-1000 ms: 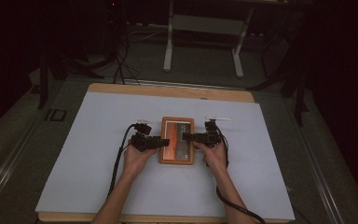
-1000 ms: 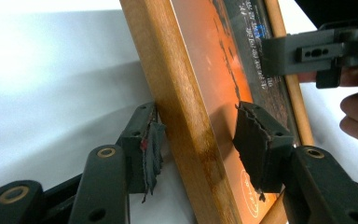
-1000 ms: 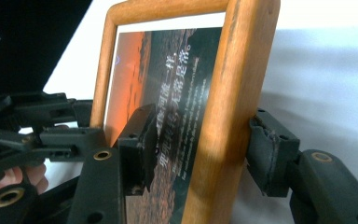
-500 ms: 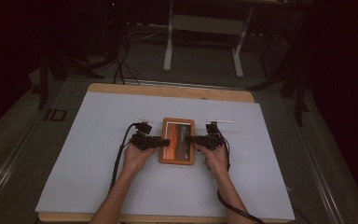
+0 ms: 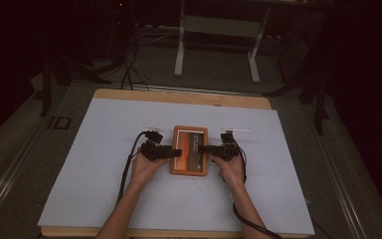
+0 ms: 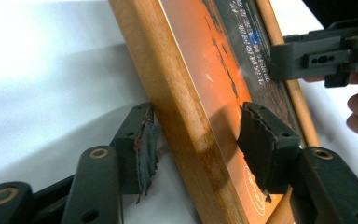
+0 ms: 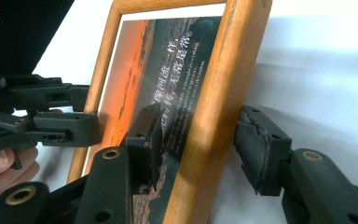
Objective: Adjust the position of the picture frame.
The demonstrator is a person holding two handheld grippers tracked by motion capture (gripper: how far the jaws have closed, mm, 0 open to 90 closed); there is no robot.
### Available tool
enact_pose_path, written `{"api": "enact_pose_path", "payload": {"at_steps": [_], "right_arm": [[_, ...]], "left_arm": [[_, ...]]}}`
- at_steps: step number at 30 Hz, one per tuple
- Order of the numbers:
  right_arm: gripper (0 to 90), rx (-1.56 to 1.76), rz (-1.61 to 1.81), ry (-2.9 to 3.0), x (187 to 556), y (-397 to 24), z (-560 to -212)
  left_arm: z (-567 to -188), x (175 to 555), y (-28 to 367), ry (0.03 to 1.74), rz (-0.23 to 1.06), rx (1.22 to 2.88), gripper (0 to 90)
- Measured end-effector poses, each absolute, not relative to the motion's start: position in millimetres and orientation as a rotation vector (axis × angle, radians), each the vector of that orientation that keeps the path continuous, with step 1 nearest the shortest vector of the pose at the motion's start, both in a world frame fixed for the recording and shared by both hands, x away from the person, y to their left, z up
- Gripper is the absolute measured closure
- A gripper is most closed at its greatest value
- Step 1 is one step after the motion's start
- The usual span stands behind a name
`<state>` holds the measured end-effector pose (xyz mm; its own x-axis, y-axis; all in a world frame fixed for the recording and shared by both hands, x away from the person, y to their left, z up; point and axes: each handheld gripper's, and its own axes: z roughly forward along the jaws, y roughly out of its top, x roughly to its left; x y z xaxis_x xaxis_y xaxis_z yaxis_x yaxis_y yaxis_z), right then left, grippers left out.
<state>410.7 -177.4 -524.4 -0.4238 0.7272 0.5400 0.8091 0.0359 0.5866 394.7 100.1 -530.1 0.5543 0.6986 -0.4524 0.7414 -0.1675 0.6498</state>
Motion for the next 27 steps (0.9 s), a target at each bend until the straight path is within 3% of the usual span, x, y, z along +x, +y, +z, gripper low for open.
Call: {"api": "enact_pose_path", "payload": {"at_steps": [4, 14, 27], "right_arm": [[54.5, -1.639, -1.373, -2.236, 408, -180, -522], [51.0, -1.636, -1.429, -2.389, 400, -183, -503], [51.0, -1.621, -1.443, -2.537, 397, -182, -498]], "left_arm": [[-528, 392, 97, 1.159, -0.024, 1.929, 42.3], [-515, 382, 100, 1.147, 0.097, 1.924, 37.3], [-503, 363, 120, 1.123, 0.206, 1.873, 36.7]]}}
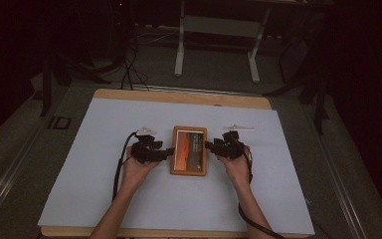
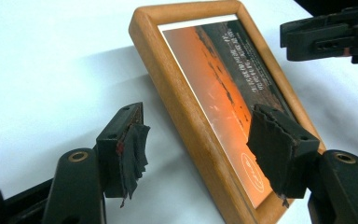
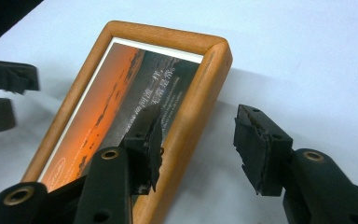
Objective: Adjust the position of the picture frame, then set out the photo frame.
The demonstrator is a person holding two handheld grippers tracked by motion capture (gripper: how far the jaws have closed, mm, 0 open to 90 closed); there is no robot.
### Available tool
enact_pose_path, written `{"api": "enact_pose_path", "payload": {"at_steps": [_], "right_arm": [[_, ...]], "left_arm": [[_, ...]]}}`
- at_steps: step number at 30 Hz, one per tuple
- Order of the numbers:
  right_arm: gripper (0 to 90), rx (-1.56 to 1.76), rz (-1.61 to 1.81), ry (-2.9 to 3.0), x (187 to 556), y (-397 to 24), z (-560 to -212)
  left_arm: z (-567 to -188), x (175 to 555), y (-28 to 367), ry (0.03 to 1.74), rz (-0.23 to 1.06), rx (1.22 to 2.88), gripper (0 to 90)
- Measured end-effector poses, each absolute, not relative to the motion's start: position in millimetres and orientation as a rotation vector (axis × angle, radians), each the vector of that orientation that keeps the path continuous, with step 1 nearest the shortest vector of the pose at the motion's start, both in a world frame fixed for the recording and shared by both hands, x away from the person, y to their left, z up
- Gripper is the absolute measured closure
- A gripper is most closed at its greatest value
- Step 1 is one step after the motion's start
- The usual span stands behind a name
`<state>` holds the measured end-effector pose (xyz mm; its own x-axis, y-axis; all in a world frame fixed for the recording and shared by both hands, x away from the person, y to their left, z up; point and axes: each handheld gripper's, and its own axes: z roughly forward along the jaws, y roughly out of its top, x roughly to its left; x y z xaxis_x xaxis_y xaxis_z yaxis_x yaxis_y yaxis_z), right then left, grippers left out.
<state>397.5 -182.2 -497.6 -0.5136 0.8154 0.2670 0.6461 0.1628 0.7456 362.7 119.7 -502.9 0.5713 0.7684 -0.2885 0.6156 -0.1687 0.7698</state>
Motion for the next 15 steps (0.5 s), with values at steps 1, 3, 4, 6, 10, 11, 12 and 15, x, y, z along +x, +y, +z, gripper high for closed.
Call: {"api": "enact_pose_path", "payload": {"at_steps": [1, 3, 4, 6, 10, 11, 12, 15], "right_arm": [[51.1, 1.426, 1.271, 2.237, 397, -182, -497], [51.6, 1.396, 1.26, 2.237, 397, -182, -496], [52.1, 1.381, 1.256, 2.238, 398, -181, -495], [53.2, 1.353, 1.248, 2.238, 399, -180, -493], [55.4, 1.317, 1.232, 2.237, 403, -177, -490], [56.1, 1.308, 1.229, 2.238, 404, -176, -489], [57.2, 1.295, 1.225, 2.237, 405, -175, -488], [59.6, 1.275, 1.222, 2.234, 408, -173, -486]], "left_arm": [[-502, 360, 121, 1.116, 0.219, 1.876, 36.7], [-500, 354, 123, 1.097, 0.238, 1.865, 36.7], [-499, 351, 124, 1.091, 0.245, 1.862, 36.8], [-499, 345, 126, 1.076, 0.269, 1.856, 36.9], [-501, 335, 131, 1.061, 0.28, 1.832, 37.1], [-502, 332, 132, 1.059, 0.281, 1.828, 37.1], [-503, 331, 133, 1.056, 0.286, 1.833, 37.2], [-505, 324, 135, 1.049, 0.29, 1.839, 37.1]]}}
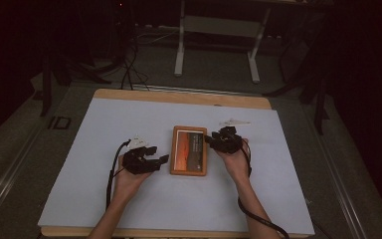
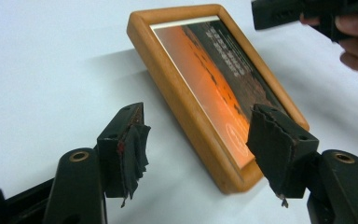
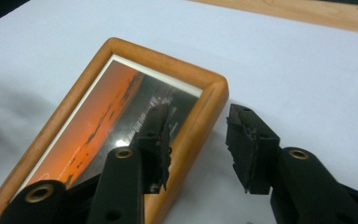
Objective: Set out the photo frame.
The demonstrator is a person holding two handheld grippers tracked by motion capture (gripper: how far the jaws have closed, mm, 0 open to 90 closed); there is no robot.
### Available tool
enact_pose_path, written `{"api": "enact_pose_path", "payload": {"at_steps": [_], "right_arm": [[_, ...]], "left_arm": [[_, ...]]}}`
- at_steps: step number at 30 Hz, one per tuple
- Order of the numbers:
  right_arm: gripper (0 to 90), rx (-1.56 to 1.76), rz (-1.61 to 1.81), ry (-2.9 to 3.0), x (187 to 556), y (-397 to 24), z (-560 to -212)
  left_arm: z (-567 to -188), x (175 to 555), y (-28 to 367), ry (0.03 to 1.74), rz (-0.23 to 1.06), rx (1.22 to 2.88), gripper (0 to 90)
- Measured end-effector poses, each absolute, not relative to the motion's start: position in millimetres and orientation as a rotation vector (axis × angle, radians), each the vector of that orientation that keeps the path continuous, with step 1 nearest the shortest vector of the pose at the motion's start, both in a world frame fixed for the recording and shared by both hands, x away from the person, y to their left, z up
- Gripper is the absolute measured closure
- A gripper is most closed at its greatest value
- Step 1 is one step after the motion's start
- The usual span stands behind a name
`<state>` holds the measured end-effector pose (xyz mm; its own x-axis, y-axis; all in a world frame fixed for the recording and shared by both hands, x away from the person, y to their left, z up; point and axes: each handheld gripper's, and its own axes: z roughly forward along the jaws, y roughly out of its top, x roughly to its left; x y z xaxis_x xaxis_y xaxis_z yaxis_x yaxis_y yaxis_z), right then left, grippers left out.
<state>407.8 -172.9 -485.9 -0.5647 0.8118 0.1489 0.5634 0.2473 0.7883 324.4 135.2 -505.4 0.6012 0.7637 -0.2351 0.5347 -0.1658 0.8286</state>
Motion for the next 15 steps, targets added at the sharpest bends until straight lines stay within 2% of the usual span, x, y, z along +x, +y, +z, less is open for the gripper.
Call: {"api": "enact_pose_path", "payload": {"at_steps": [6, 11, 15], "right_arm": [[69.6, 1.233, 1.223, 2.226, 411, -167, -482], [87.7, 1.196, 1.219, 2.232, 418, -157, -483], [89.7, 1.189, 1.204, 2.241, 423, -150, -486]], "left_arm": [[-508, 316, 138, 1.048, 0.289, 1.838, 37.1], [-509, 311, 137, 1.035, 0.3, 1.85, 37.2], [-509, 310, 134, 1.03, 0.305, 1.85, 37.2]]}}
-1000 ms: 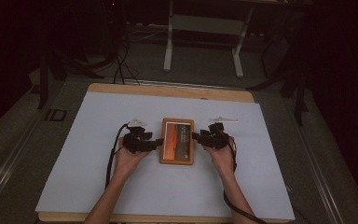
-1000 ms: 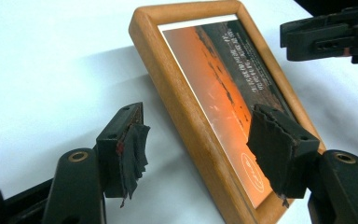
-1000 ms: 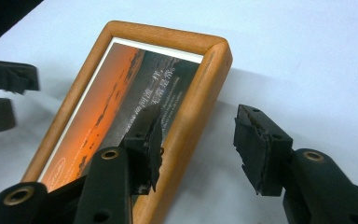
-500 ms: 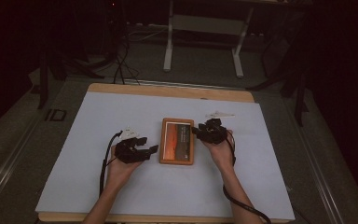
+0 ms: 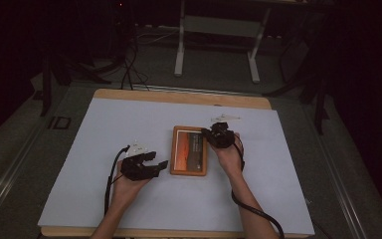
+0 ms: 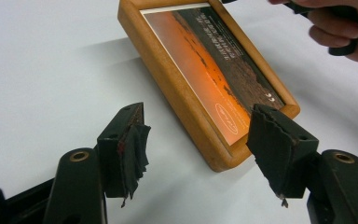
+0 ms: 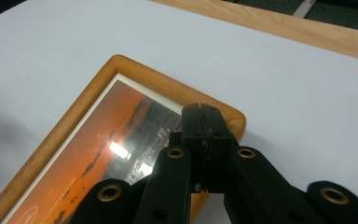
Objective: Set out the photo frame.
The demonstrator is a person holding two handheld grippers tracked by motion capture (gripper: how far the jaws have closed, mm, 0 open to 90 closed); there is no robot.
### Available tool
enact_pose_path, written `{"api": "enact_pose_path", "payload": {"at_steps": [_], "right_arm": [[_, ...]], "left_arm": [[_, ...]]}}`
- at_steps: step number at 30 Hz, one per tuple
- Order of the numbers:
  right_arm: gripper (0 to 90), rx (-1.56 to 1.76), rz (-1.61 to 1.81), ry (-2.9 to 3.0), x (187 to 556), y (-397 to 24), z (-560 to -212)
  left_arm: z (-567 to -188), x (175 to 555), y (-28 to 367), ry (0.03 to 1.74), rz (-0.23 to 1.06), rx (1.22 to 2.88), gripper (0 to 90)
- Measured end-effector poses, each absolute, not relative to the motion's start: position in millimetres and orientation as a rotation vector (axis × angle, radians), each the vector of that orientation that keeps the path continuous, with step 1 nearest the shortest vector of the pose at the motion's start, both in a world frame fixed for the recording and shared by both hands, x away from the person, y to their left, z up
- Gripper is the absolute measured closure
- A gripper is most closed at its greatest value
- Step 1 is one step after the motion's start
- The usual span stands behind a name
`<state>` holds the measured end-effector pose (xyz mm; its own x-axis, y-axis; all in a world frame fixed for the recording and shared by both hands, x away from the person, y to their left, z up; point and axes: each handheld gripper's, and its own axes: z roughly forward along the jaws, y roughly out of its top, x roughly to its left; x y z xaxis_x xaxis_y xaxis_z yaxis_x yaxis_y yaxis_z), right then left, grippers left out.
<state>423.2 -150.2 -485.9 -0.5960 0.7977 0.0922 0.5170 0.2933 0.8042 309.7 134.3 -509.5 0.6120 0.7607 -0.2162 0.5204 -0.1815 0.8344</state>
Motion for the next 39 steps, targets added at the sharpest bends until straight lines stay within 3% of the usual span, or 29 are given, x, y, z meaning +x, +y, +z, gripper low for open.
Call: {"api": "enact_pose_path", "payload": {"at_steps": [39], "right_arm": [[90.0, 1.306, 1.175, 2.237, 438, -159, -502]], "left_arm": [[-511, 308, 128, 1.026, 0.329, 1.852, 36.5]]}}
